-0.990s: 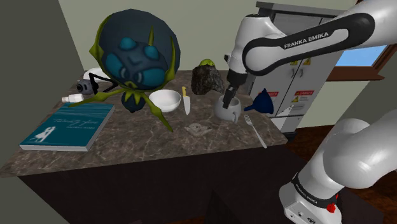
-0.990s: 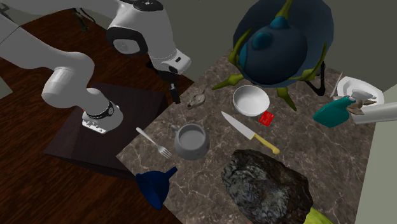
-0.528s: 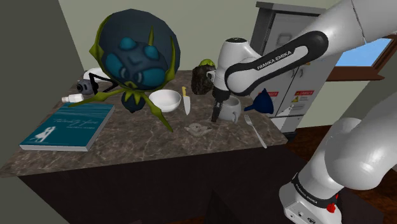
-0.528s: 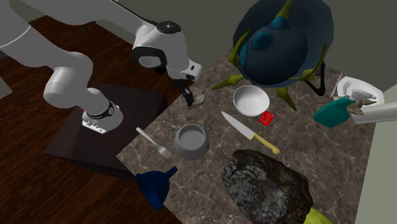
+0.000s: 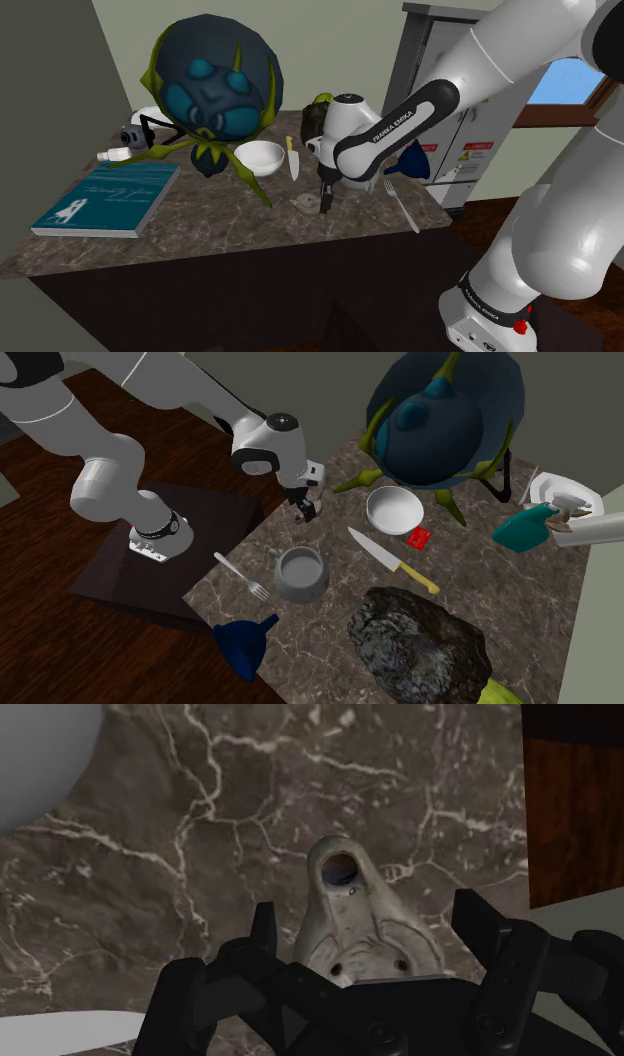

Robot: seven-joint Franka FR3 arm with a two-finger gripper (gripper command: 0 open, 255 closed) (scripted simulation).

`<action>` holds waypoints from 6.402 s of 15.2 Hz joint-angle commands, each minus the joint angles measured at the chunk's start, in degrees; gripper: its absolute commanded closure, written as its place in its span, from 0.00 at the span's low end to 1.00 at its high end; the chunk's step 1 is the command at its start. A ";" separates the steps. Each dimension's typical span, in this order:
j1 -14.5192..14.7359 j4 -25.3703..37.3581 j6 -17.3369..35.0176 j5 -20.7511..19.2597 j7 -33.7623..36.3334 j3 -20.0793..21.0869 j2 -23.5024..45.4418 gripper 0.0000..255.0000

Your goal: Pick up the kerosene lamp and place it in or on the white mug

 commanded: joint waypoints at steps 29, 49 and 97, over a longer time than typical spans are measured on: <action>-0.05 0.76 -1.35 0.10 -0.30 0.05 -0.64 1.00; 0.05 6.47 -18.30 0.66 -0.85 0.05 -11.87 1.00; -10.29 4.52 -11.87 -0.01 -29.50 -18.90 -7.62 0.00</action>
